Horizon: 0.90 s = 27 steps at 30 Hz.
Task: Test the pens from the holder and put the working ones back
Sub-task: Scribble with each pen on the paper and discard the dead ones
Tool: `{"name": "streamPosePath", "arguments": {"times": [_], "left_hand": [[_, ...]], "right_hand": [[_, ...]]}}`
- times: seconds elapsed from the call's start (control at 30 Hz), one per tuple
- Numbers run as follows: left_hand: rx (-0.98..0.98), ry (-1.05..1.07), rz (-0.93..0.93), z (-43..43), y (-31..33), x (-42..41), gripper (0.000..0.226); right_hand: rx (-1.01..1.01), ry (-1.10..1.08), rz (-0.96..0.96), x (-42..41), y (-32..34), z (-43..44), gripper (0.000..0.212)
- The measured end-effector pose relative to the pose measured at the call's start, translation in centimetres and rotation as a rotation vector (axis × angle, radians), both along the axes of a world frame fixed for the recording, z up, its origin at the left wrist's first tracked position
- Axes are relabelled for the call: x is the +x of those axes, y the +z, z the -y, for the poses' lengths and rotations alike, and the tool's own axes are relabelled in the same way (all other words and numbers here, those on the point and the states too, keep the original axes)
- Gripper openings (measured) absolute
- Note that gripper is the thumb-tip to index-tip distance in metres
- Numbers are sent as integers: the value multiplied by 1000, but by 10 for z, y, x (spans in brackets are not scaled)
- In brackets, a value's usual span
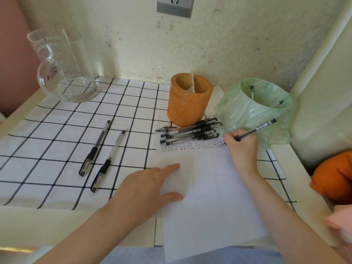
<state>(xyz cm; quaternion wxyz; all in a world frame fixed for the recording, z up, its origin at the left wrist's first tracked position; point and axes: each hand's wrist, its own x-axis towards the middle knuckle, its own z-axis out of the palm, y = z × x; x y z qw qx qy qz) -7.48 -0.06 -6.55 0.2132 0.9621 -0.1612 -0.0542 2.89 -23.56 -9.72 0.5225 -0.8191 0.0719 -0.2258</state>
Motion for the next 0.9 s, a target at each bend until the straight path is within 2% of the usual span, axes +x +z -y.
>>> {"name": "streamPosePath", "arguments": {"times": [0.57,0.9], "left_hand": [[2,-8,-8,0,-1,1,67],[-21,-2,-8,0,-1,0,66]], "right_hand": [[8,39,-11,-1,-1,1,26],[-3,6,5,-1,3,-3,42]]}}
